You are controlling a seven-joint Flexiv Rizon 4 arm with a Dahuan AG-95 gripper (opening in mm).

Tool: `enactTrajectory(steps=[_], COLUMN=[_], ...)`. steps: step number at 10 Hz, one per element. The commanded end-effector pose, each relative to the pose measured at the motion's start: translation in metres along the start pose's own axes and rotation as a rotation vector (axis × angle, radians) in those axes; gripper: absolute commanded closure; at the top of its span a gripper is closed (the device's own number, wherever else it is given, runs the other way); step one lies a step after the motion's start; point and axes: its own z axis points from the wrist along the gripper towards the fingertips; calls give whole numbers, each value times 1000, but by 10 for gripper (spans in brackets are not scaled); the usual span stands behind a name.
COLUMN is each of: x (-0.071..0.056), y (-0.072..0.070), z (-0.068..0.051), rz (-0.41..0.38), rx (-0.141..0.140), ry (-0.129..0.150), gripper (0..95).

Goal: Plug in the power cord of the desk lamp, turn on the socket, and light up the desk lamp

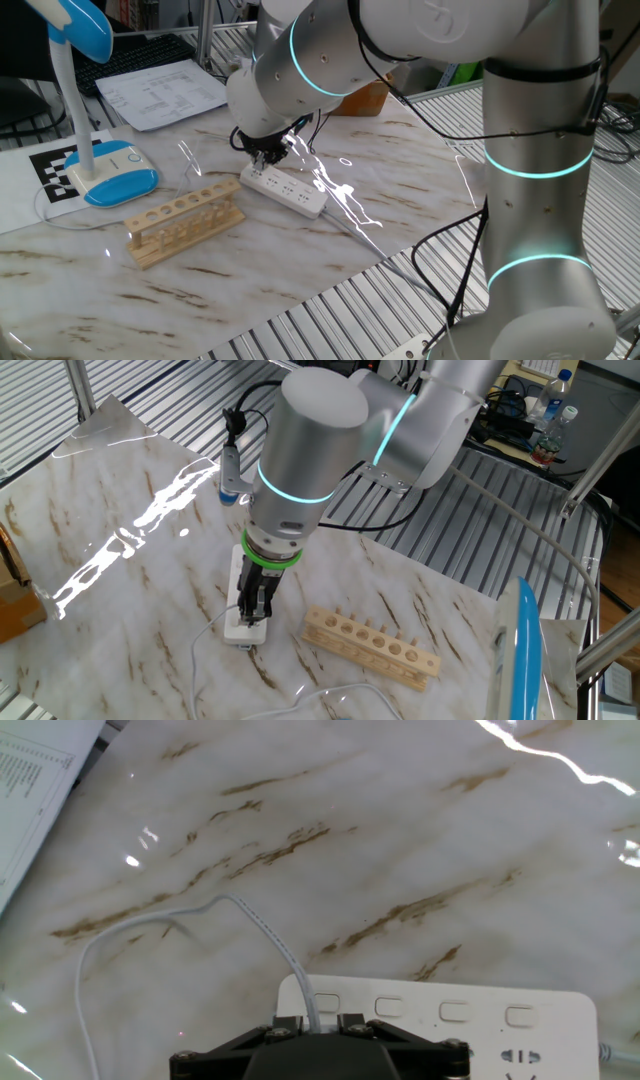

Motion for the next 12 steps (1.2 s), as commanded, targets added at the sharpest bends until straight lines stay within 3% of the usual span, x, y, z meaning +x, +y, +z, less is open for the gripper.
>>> enactTrajectory(steps=[1,5,7,9,12], x=[3,8,11,15,20], y=[1,0,1,2,5], z=[7,11,19,11,9], rz=[9,32,50,73,111], rx=[-7,-17,-26,6,1], ry=[-2,19,17,39,53], gripper=[950,950,950,570,0])
